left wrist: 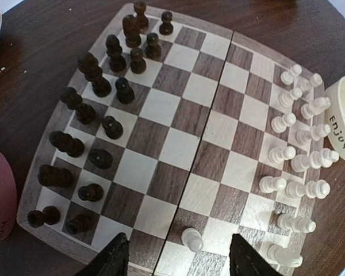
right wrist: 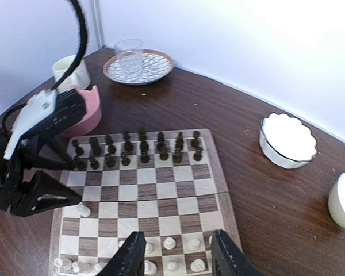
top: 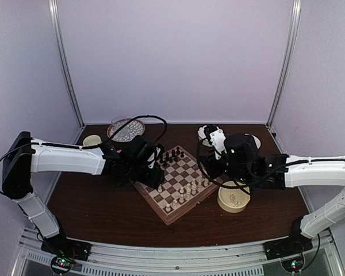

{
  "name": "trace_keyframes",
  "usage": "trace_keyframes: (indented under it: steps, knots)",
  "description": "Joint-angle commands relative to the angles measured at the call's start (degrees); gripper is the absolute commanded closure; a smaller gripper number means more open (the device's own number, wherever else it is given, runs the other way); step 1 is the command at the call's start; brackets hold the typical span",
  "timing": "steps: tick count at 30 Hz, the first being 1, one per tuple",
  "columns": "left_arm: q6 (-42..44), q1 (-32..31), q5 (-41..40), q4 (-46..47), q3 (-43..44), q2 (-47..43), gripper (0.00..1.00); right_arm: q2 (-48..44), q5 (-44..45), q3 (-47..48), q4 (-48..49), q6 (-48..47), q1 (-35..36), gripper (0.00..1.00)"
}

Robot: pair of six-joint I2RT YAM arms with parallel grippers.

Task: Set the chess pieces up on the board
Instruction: Pick up the pawn from the chessboard.

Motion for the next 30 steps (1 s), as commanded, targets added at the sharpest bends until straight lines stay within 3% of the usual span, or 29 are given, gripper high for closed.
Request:
trace_keyframes:
  steps: [1,8,15,24,30]
  knots:
    - [-0.66,-1.48,-0.08,-8.91,5.06,1.98,0.40,-4.42,11.17,-7.21,3.70,1.94,-1.14,0.56]
    - [0.87,-1.71,3.20,-14.81,9.64,5.75,0.44,-7.88,11.09,-11.54,7.93,3.66,-3.41,0.54]
    - [1.56,-1.69,2.96,-14.91,10.68,8.17,0.56,-6.85,10.29,-11.44,8.43,3.57,-3.41,0.54]
    - [1.81,-1.68,3.65,-14.29,11.14,9.62,0.59,-5.30,10.09,-10.68,8.43,3.10,-3.42,0.55]
    - [2.50,-1.70,3.50,-14.25,12.07,11.26,0.66,-5.34,10.01,-10.35,8.27,2.83,-3.45,0.54]
